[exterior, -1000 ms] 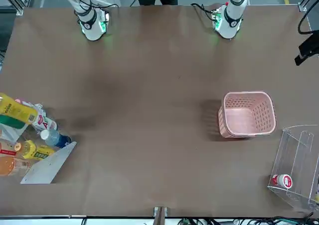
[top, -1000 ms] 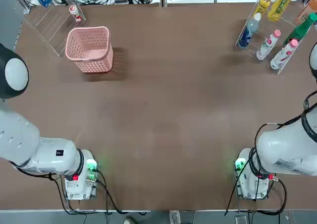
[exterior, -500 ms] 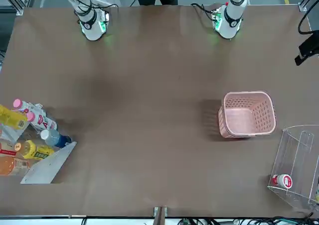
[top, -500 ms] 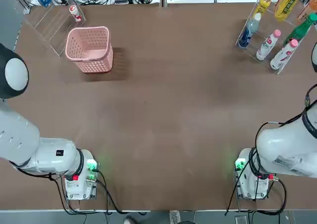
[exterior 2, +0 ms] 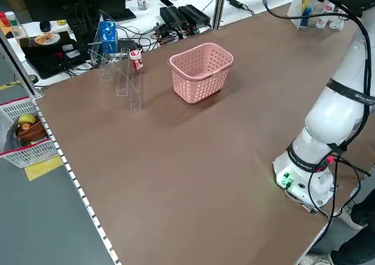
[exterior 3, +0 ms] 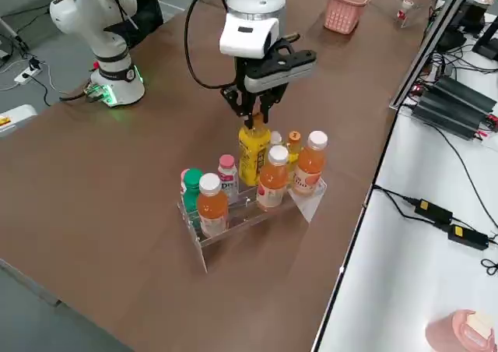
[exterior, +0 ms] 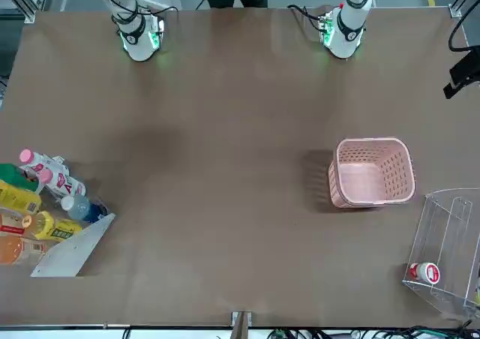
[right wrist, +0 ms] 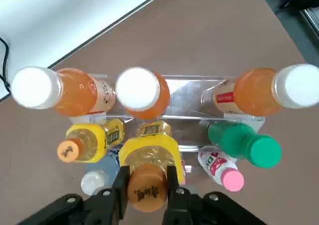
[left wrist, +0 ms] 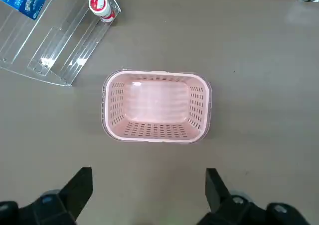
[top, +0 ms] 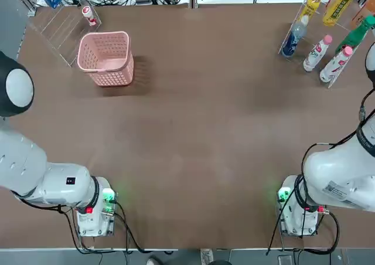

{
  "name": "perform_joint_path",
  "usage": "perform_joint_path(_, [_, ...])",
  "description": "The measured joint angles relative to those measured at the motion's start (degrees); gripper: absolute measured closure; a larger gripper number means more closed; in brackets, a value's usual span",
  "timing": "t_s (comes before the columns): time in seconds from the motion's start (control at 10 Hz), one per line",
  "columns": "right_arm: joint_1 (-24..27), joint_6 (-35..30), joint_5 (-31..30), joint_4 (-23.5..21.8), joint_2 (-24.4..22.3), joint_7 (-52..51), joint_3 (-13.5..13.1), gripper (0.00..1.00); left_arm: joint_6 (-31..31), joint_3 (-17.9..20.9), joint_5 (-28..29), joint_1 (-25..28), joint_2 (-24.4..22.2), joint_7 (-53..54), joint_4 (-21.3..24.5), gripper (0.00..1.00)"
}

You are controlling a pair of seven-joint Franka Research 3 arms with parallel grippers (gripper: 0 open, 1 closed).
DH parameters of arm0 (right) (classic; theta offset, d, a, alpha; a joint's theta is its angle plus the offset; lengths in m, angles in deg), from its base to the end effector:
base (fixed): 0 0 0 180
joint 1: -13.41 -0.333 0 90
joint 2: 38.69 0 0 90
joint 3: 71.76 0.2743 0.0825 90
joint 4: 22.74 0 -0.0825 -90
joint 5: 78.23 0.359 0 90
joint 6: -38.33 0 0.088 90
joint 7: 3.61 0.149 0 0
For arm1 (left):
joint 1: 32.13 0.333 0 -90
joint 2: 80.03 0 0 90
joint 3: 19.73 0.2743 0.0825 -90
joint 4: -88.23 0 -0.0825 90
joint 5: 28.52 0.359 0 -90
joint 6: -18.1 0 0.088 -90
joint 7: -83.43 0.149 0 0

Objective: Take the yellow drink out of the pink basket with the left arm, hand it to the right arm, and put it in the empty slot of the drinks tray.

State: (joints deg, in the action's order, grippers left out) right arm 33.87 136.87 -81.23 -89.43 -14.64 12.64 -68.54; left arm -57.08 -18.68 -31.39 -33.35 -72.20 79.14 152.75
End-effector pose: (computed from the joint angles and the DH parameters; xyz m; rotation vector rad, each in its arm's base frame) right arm 0.6209 -0.2072 0.4924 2.9709 -0.8974 0.2120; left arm 0.5313 -0.0108 0.6367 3.0919 0.0892 0.0736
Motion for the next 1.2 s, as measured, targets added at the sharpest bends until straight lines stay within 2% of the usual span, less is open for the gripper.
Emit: perform_joint_path(1.2, [0.16, 1.08, 0.00, -0.86, 3.84, 0.01, 0.07, 0.66, 0.00, -0.01, 0.00, 0.01, 0.00, 0.00, 0.00, 0.00])
